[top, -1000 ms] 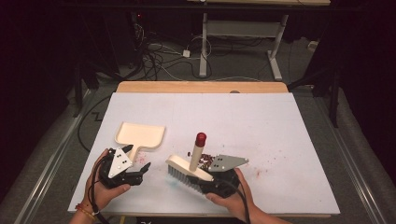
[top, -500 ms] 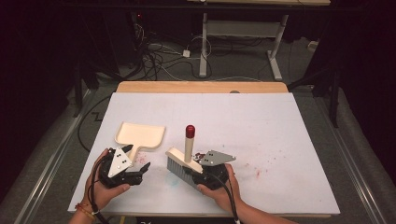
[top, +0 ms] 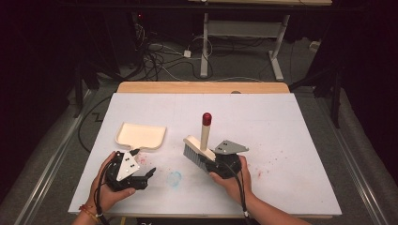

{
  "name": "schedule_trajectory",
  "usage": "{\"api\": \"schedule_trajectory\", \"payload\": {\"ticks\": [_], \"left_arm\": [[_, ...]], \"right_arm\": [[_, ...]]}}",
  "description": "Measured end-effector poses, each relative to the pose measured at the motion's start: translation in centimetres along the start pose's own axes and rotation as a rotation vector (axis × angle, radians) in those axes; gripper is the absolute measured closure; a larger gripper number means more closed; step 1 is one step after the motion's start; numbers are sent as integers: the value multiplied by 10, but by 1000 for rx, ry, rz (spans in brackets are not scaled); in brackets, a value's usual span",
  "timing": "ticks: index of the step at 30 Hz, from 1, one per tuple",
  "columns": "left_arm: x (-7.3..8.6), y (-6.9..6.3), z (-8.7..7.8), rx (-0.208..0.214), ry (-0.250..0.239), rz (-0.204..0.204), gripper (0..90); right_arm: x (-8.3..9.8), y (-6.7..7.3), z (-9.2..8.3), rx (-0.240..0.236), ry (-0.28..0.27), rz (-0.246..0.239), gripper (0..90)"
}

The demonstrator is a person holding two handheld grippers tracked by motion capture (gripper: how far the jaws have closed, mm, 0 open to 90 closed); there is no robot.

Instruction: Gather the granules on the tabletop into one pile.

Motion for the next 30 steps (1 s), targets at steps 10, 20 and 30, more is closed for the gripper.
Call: {"api": "schedule_trajectory", "payload": {"ticks": [10, 20, 30], "left_arm": [[1, -2, 2, 5, 9, 14, 176], [2, -3, 2, 9, 16, 20, 176], [4, -5, 6, 18, 30, 36, 176]], "right_arm": [[-14, -7, -14, -5, -31, 11, 672], [-38, -30, -51, -52, -66, -114, 671], [-23, -85, -46, 6, -52, -176, 671]]}}
Point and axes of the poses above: each handheld gripper's, and its own axes: z roughly forward along the jaws, x roughly out of its underside, y roughly to its left, the point moved 8 cm from there along z, roughly forward along the jaws, and after that the axes turned 15 degrees about -y, right-handed, at the moved point
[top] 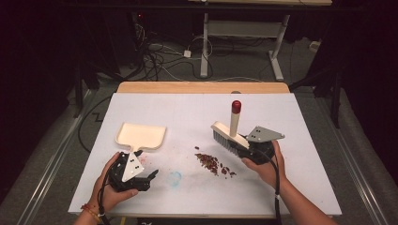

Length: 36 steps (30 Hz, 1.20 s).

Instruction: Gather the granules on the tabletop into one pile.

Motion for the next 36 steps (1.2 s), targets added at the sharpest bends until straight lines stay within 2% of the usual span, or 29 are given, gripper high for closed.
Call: {"api": "schedule_trajectory", "payload": {"ticks": [3, 6, 8, 13, 18, 26, 29, 33, 36], "left_arm": [[0, -1, 1, 3, 4, 5, 176], [0, -2, 3, 10, 9, 8, 176], [0, -2, 4, 11, 9, 8, 176], [2, -4, 6, 17, 21, 10, 176], [4, -5, 4, 25, 34, 15, 176], [3, -7, 3, 29, 28, 14, 176], [3, -7, 3, 31, 28, 16, 176], [2, -6, 2, 29, 23, 19, 176], [2, -7, 1, 31, 16, 15, 176]], "right_arm": [[3, -8, 12, -11, -11, -13, 671], [7, -9, 29, -31, -22, -29, 671], [9, -7, 41, -61, -14, -37, 671], [9, 5, 65, -111, -6, -67, 671], [10, 22, 73, -177, 7, -103, 671], [11, 40, 64, -269, 10, -122, 671], [11, 41, 55, -253, 15, -156, 671], [2, 33, 40, -211, -6, -142, 671], [-9, 24, 18, -190, -15, -135, 671]]}}
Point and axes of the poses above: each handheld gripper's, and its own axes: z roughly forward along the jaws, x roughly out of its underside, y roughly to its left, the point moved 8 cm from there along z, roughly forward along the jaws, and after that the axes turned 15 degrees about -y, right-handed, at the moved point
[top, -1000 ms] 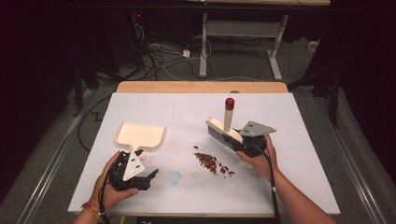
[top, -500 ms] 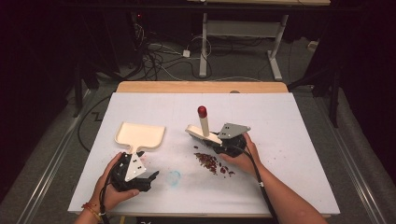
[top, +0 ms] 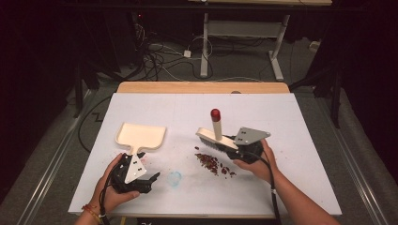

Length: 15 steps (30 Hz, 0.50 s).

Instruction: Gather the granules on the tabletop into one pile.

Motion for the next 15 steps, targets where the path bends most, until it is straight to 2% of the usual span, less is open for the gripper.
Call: {"api": "schedule_trajectory", "payload": {"ticks": [4, 9, 11, 15], "left_arm": [[0, 0, -1, -1, 1, 3, 176], [-1, 0, 0, 0, -1, 6, 176], [-2, -1, 1, 0, -2, 8, 176], [-4, -3, 3, 6, -1, 12, 176]], "right_arm": [[-7, -1, -44, 4, -11, 49, 671], [3, 11, -99, -27, -2, 77, 671], [12, 19, -117, -34, 24, 85, 672], [28, 29, -137, -42, 55, 112, 672]]}}
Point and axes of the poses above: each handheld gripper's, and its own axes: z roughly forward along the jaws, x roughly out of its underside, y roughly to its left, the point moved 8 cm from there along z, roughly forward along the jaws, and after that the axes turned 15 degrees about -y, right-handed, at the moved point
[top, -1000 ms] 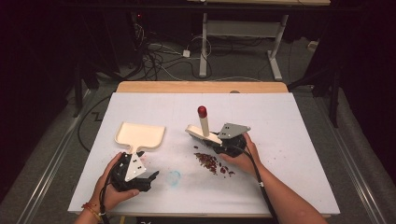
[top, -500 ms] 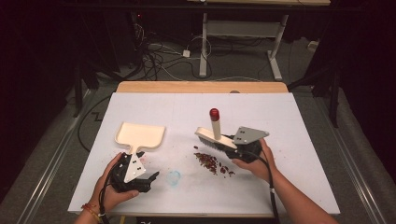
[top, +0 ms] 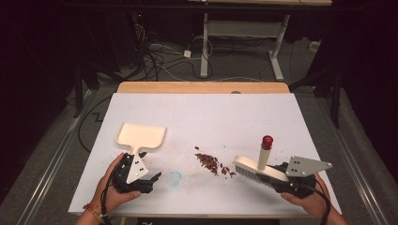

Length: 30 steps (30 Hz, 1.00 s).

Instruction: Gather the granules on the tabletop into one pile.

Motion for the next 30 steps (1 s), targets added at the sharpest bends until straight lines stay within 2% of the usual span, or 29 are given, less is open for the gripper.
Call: {"api": "schedule_trajectory", "payload": {"ticks": [3, 7, 10, 13, 17, 22, 26, 30], "left_arm": [[0, -1, 2, 7, 4, 2, 176], [0, -2, 3, 14, 7, 9, 176], [0, -2, 3, 16, 6, 9, 176], [0, -1, 4, 16, 7, 6, 176], [1, -2, 3, 19, 10, 6, 176], [1, -2, 3, 17, 10, 4, 176], [2, -2, 2, 16, 10, 5, 176], [2, -1, 2, 14, 12, 3, 176]], "right_arm": [[13, 6, -6, -17, 37, 21, 672], [23, 7, 1, -27, 65, 25, 672], [20, 4, 11, -37, 48, 39, 673], [17, 2, 26, -34, 41, 23, 673], [10, 0, 45, -41, 26, 29, 673], [0, 1, 63, -49, 23, 4, 673], [-5, 3, 68, -53, 28, -11, 673], [-11, 2, 61, -30, 17, -8, 673]]}}
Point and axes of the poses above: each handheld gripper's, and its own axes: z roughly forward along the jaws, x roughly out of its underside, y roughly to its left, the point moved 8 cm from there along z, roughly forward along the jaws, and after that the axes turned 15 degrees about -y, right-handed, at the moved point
